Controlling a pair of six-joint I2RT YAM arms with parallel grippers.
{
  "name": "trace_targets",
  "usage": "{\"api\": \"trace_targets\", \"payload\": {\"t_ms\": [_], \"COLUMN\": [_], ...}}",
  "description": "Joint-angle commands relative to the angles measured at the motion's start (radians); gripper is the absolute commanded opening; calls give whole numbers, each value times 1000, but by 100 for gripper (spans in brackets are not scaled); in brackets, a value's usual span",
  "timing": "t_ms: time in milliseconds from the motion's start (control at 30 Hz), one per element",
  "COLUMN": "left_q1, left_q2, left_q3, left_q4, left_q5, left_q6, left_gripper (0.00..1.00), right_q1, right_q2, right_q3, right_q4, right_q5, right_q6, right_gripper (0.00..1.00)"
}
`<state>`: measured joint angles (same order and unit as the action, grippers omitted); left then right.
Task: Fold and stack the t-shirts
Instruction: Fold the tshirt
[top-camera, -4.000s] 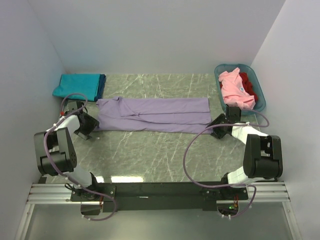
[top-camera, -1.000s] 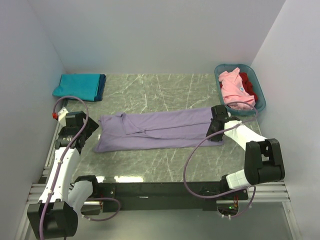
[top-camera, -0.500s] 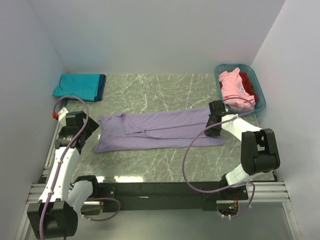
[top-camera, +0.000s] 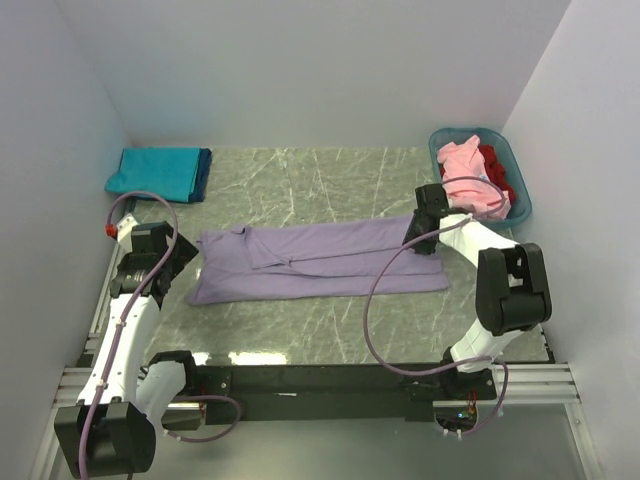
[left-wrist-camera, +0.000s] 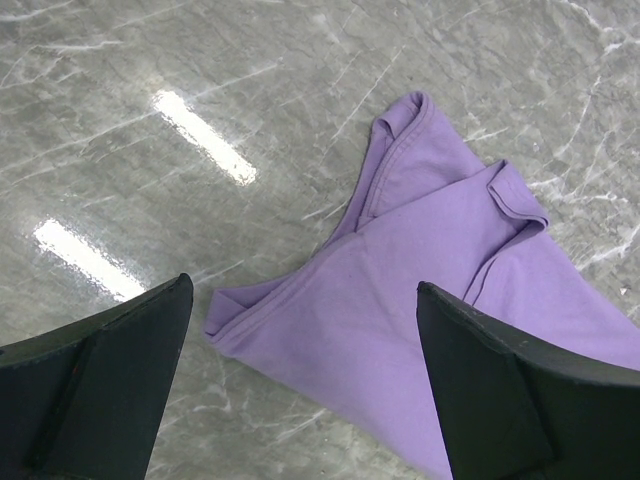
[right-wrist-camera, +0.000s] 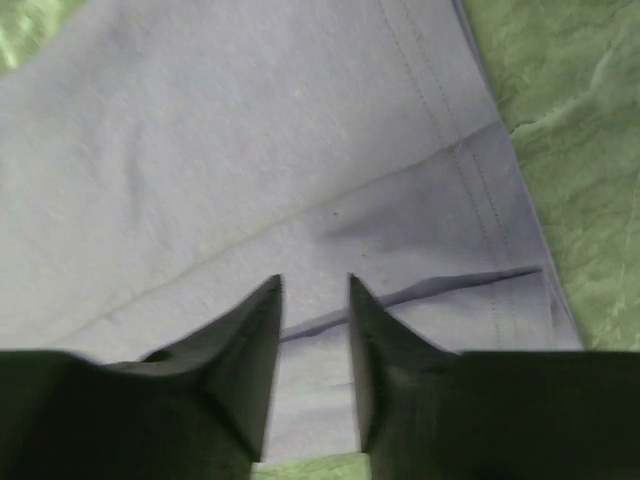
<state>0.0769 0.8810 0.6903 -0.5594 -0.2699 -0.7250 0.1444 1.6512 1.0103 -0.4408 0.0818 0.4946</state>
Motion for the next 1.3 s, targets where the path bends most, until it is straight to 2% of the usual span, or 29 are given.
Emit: {"api": "trace_targets", "payload": {"t_ms": [0,133,167,267,467,1267], "left_q1": [-3,-3,-2,-3,-3,-2], "left_q2": [-5,-5,-5,-8,-11,-4], "left_q3": [-5,-5,-6,-6,-8,-6], "left_q4": [35,38,38,39,44,44], "left_q5": [12,15,17,21,24,24], "left_q6": [15,13,15,15,18,19], "left_gripper": [99,99,99,99,99,99], "right_q1": [6,-22,-31,-90,-212,-212], "right_q2": [-69,-207,-227,-295,-341,-243], "right_q3": [34,-73,-96,-191,-326,-360], "right_q4": [-6,-44,-55,-30,92,229], "right_q5": [25,73,75,21,-126,-192], "right_q6": [37,116,155,220,317,417], "right_gripper": [42,55,62,73,75,77]}}
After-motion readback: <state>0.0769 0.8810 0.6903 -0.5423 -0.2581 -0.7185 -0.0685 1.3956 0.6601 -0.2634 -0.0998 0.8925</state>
